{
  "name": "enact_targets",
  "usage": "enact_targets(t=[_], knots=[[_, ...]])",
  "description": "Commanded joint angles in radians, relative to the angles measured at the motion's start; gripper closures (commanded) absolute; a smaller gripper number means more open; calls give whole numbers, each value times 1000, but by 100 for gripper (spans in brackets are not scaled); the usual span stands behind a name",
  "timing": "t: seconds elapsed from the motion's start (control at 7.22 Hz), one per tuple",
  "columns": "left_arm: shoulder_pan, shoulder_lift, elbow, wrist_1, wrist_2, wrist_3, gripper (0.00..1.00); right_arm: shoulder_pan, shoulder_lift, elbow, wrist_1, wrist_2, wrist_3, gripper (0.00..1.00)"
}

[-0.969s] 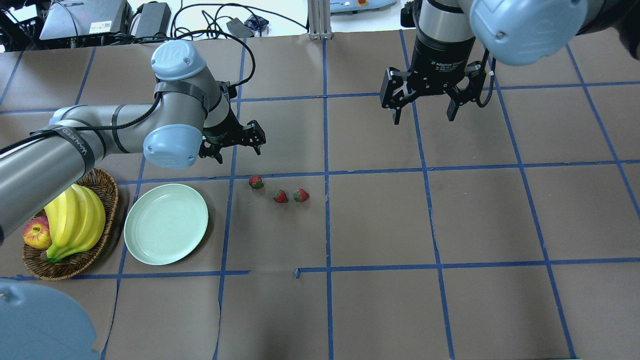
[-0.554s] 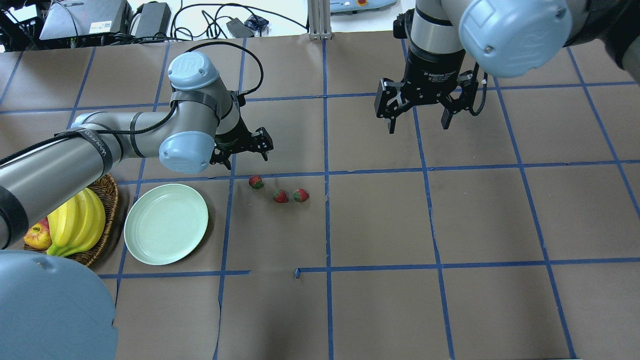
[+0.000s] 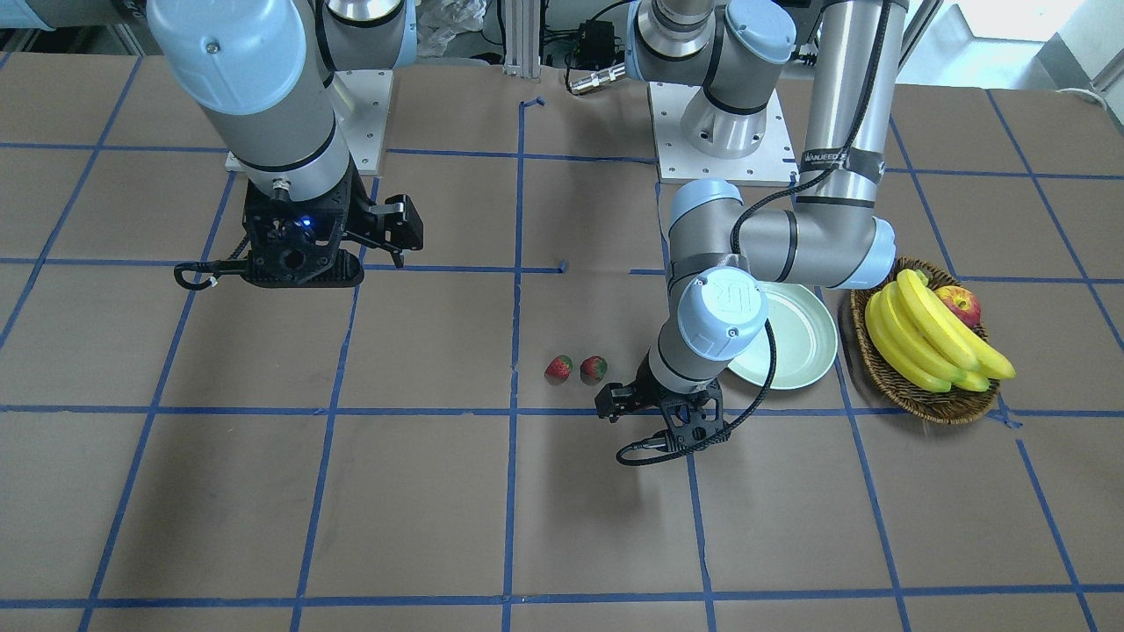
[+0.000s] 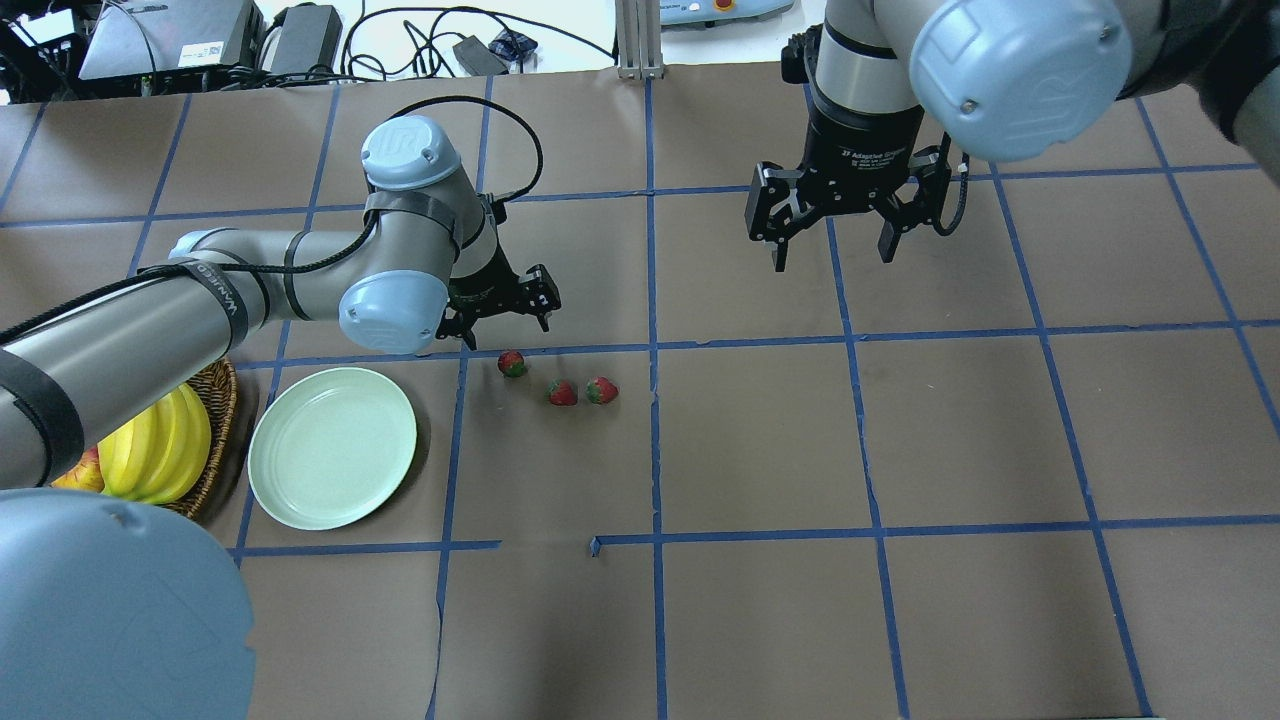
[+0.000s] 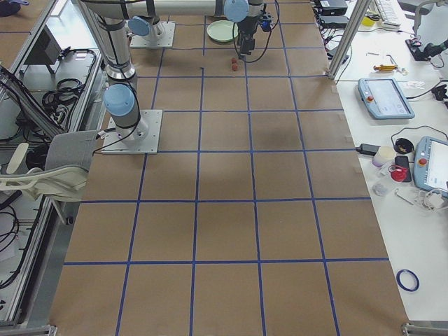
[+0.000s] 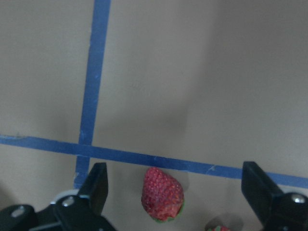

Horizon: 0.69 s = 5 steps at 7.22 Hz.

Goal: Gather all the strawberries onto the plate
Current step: 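Lower the left gripper over the strawberry nearest the plate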

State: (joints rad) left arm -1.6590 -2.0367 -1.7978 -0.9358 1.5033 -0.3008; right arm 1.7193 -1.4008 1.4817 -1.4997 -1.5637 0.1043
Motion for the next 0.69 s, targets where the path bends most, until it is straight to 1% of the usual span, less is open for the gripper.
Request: enact_targets(t=[0.0,0.28,0.55], knots=[[-1,-4,-2,-1,-1,0,2,0,0,0,-2,2,0,0],[-5,-11,-11,-6,6,-1,3,0,2,8,-4,14,2,0],[-15,-13,-15,-12,11,6,6,0,2,20,-17,5,14,0]])
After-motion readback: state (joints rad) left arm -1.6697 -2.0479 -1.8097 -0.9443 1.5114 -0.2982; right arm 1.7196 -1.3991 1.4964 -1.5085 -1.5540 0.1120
